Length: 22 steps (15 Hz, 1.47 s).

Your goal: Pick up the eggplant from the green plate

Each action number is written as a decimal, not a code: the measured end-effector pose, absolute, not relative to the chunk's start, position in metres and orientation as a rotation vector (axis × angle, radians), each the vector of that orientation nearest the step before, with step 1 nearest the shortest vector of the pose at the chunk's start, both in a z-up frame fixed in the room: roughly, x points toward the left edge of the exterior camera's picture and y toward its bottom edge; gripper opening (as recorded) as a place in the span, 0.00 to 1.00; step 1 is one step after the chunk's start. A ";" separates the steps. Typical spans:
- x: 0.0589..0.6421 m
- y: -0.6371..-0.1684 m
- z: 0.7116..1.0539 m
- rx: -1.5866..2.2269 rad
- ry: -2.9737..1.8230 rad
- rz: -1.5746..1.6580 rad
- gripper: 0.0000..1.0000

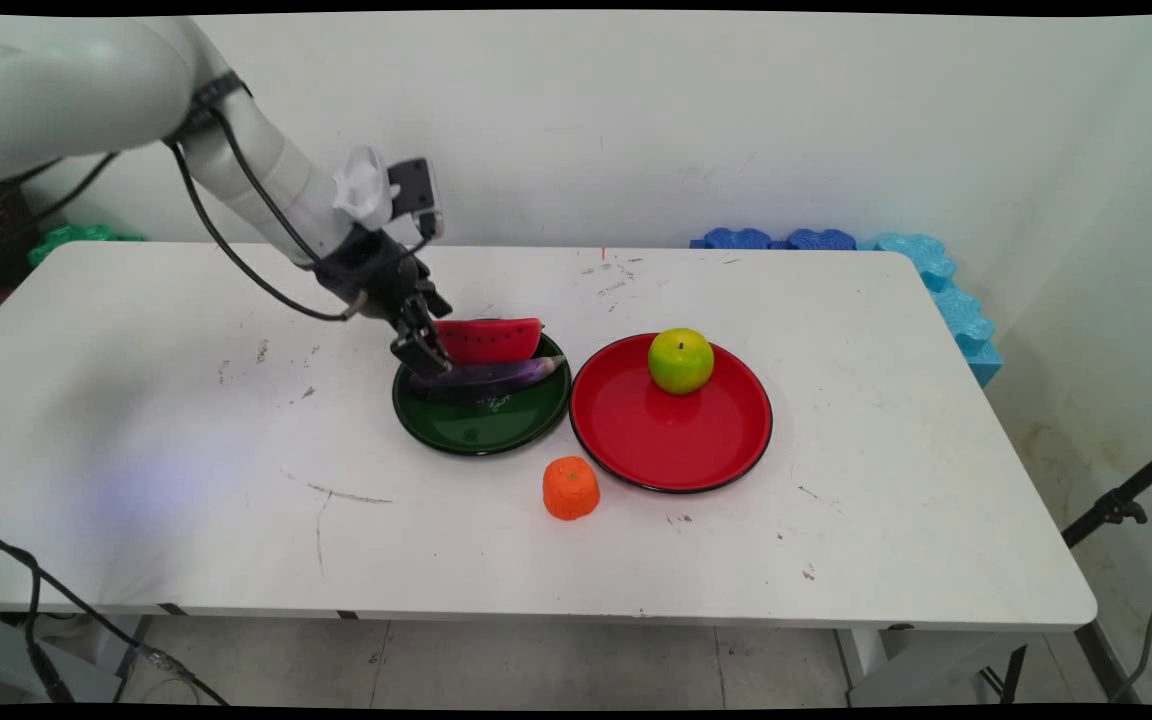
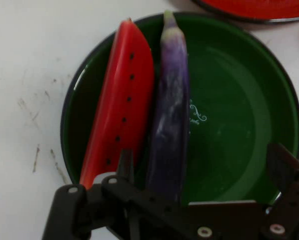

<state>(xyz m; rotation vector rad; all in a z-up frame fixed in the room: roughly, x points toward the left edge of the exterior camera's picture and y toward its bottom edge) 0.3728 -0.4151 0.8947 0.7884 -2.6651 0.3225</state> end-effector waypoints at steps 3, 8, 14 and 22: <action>0.372 -0.420 0.878 0.794 -2.674 0.304 1.00; 0.372 -0.428 0.849 0.798 -2.689 0.271 1.00; 0.373 -0.433 0.826 0.788 -2.693 0.244 1.00; 0.370 -0.438 0.811 0.749 -2.698 0.233 1.00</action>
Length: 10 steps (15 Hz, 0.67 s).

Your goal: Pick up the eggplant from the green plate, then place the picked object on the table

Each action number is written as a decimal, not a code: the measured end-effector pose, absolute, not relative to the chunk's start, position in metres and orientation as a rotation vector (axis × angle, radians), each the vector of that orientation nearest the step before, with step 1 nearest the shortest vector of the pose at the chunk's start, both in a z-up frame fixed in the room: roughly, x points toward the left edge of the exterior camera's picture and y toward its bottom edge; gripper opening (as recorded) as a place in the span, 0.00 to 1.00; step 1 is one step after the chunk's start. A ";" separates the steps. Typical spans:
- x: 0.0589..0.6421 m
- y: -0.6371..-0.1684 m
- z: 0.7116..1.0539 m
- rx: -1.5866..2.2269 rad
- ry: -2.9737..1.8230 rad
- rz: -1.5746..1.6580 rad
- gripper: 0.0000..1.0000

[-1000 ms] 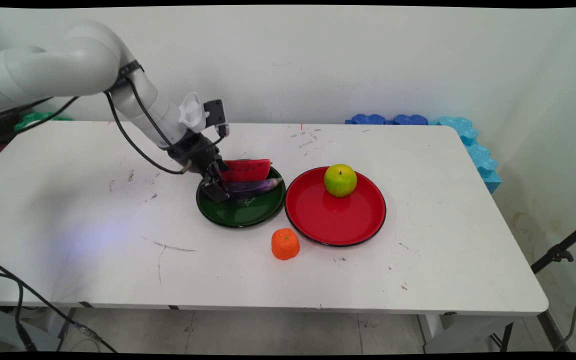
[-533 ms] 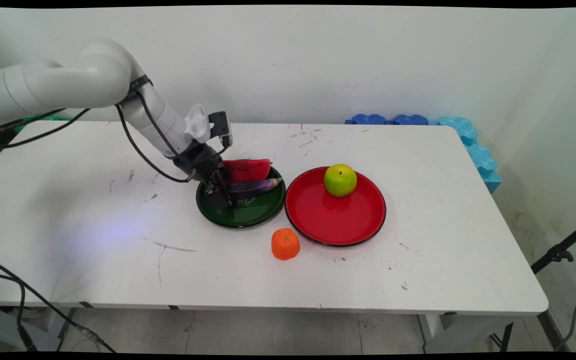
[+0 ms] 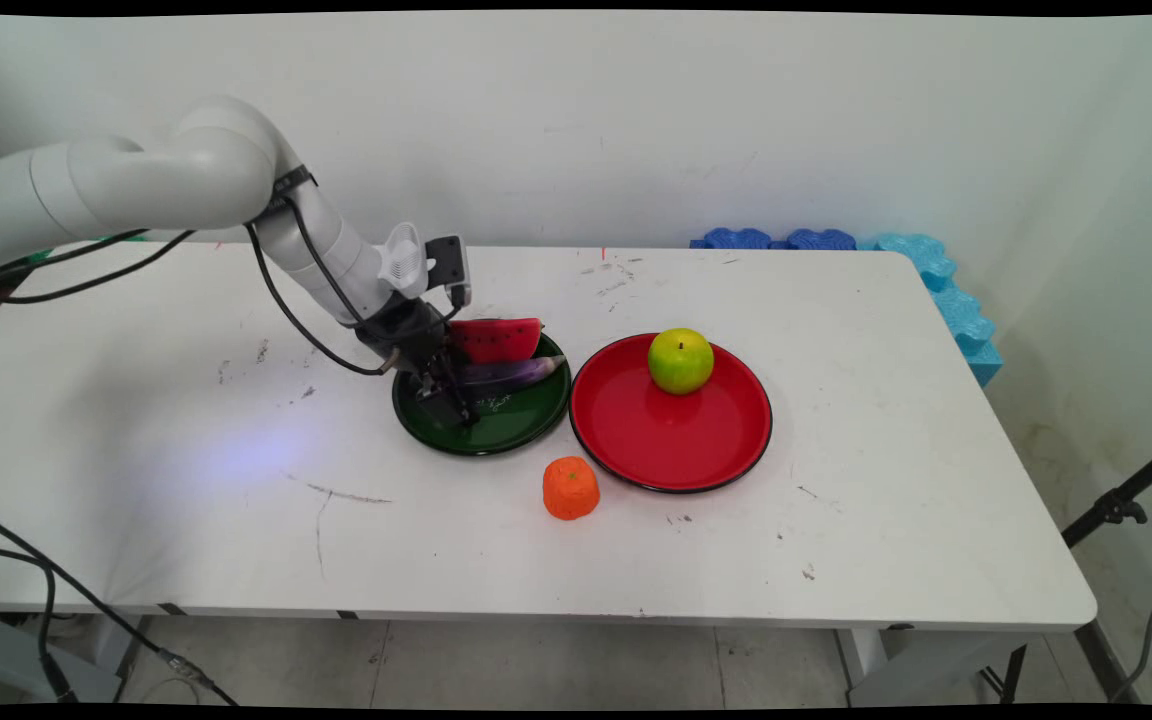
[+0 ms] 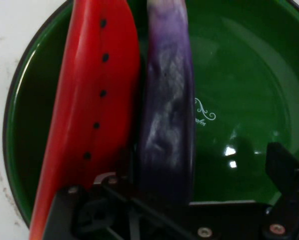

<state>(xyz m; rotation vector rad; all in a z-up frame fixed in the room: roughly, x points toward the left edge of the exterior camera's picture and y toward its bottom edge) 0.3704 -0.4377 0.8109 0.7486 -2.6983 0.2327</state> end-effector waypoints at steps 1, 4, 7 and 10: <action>0.370 -0.438 0.809 0.744 -2.699 0.232 1.00; 0.370 -0.440 0.806 0.737 -2.700 0.233 0.00; 0.370 -0.441 0.804 0.731 -2.699 0.234 0.00; 0.369 -0.440 0.802 0.720 -2.696 0.232 0.00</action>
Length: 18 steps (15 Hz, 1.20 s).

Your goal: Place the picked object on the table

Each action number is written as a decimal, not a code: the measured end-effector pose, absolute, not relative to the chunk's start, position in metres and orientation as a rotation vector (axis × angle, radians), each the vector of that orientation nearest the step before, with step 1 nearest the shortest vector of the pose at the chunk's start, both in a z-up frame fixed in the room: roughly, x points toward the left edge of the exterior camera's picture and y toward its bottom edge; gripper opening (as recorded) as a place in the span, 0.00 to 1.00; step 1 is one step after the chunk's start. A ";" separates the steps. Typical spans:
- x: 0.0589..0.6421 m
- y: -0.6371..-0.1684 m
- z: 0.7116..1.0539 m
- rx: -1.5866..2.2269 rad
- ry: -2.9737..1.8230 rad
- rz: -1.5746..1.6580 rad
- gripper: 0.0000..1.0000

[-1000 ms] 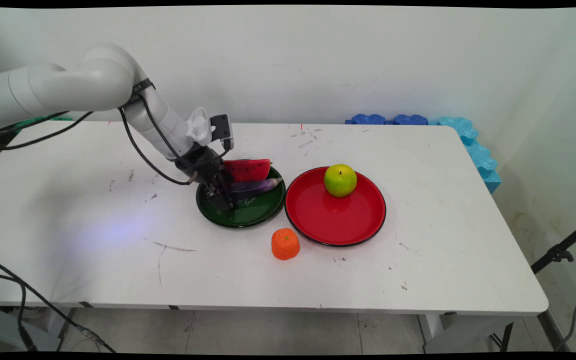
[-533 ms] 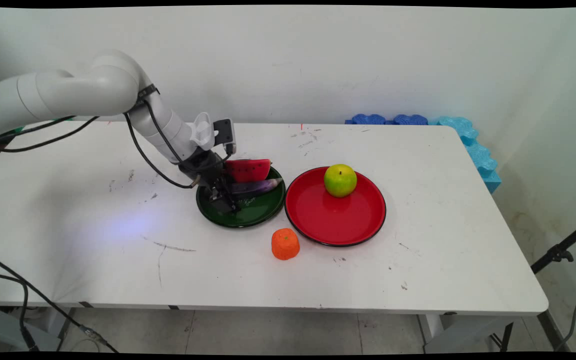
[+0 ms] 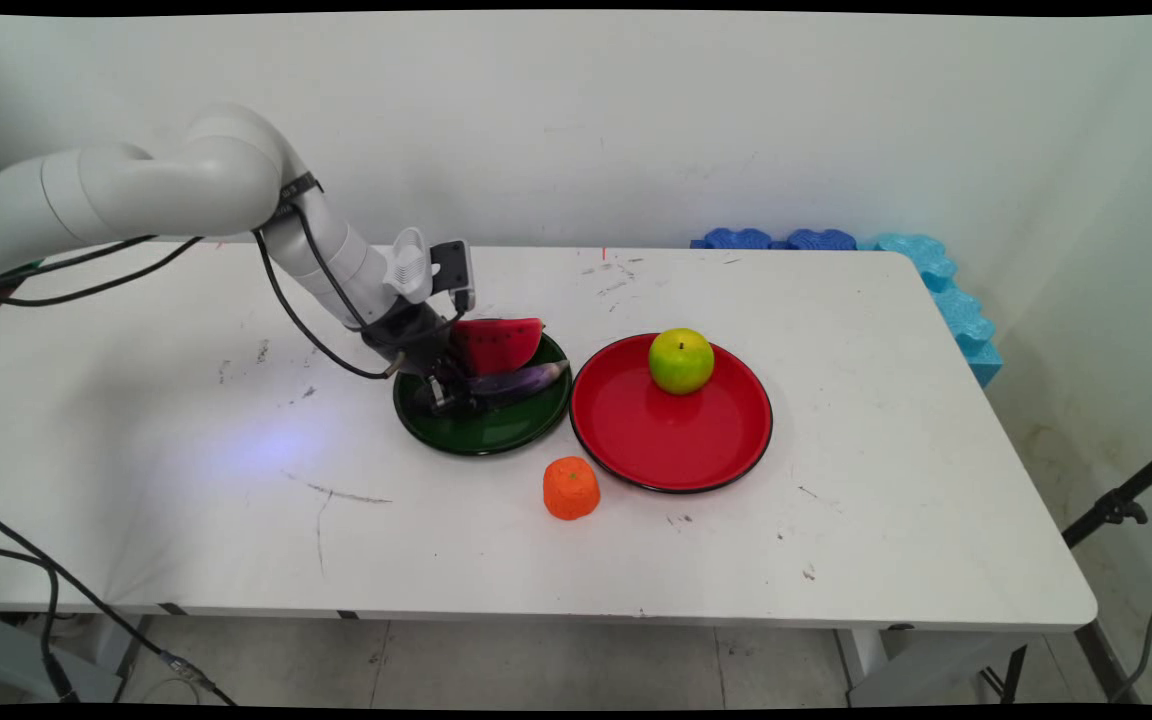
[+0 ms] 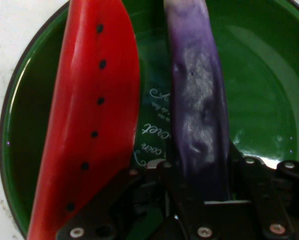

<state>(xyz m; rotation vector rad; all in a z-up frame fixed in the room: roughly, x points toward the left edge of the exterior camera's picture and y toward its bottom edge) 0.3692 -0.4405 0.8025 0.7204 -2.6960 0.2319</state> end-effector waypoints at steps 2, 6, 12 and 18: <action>0.368 -0.440 0.804 0.712 -2.693 0.232 0.00; 0.363 -0.440 0.826 0.717 -2.662 0.249 0.00; 0.344 -0.421 0.898 0.699 -2.587 0.255 0.00; 0.308 -0.376 0.953 0.681 -2.525 0.195 0.00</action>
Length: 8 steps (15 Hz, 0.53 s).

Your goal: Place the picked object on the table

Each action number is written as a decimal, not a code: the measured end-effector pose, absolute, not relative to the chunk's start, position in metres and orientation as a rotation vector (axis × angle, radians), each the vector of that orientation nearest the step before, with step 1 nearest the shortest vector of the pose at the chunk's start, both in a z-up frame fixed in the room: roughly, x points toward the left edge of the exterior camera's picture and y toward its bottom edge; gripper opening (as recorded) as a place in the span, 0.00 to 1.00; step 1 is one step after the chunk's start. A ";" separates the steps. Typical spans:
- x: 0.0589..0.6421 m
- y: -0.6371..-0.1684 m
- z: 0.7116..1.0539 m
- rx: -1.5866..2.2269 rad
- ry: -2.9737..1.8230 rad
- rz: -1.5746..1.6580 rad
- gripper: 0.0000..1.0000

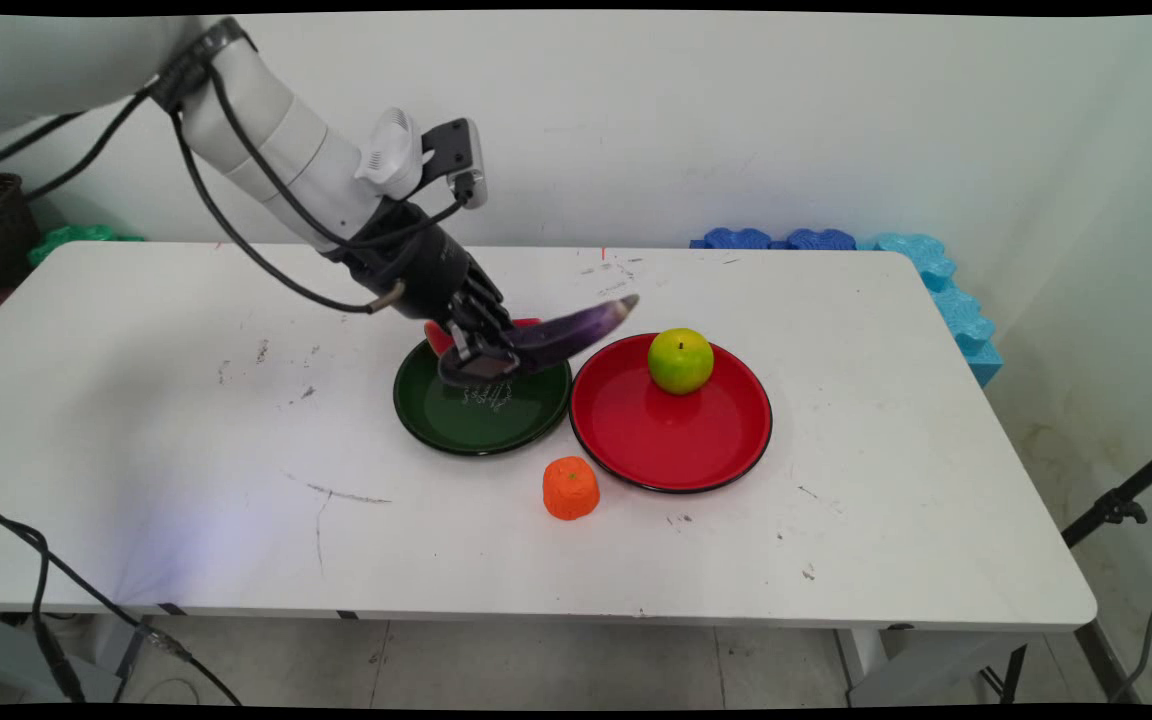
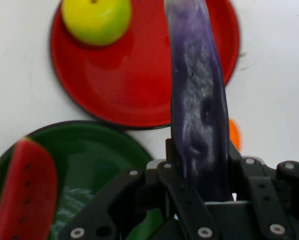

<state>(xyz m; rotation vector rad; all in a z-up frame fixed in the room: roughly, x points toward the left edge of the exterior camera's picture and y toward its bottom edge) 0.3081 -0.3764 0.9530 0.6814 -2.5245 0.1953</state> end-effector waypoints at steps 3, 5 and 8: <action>0.292 -0.357 0.956 0.664 -2.518 0.173 0.00; 0.278 -0.342 0.950 0.647 -2.525 0.154 0.00; 0.262 -0.324 0.930 0.636 -2.547 0.125 0.00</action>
